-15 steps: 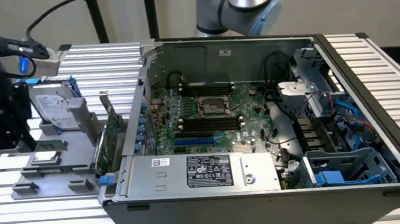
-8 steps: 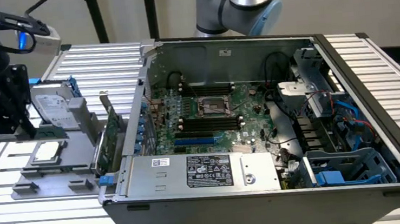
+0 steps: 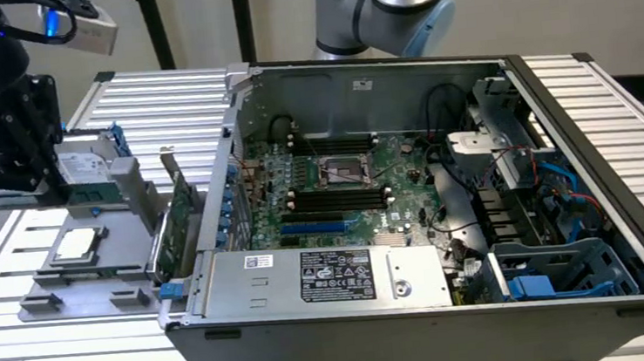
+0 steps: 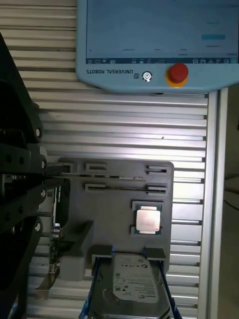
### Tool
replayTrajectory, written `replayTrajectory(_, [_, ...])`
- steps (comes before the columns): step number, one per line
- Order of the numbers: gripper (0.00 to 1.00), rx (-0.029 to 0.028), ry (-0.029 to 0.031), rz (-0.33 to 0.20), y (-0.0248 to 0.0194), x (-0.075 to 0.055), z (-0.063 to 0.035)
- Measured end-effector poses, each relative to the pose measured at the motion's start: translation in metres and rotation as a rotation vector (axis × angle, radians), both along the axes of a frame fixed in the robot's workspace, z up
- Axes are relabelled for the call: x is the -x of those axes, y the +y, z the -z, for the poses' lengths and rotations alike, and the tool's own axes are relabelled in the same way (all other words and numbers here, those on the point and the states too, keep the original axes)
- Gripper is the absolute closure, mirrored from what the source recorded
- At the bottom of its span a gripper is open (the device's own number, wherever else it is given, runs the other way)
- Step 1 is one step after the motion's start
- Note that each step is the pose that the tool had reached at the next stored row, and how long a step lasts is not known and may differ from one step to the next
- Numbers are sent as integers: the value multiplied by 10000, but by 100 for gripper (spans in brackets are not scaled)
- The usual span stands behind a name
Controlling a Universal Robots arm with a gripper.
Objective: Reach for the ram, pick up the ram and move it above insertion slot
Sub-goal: 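Pick up the ram and move it above insertion slot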
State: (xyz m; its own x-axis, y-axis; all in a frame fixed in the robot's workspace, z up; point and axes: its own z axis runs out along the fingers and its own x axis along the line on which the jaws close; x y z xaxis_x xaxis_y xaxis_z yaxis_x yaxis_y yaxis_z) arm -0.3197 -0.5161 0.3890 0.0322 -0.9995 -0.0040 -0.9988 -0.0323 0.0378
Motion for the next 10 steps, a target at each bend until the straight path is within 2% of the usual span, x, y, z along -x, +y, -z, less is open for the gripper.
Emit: replayTrajectory(10, [86, 1, 1, -4, 5, -320, -174])
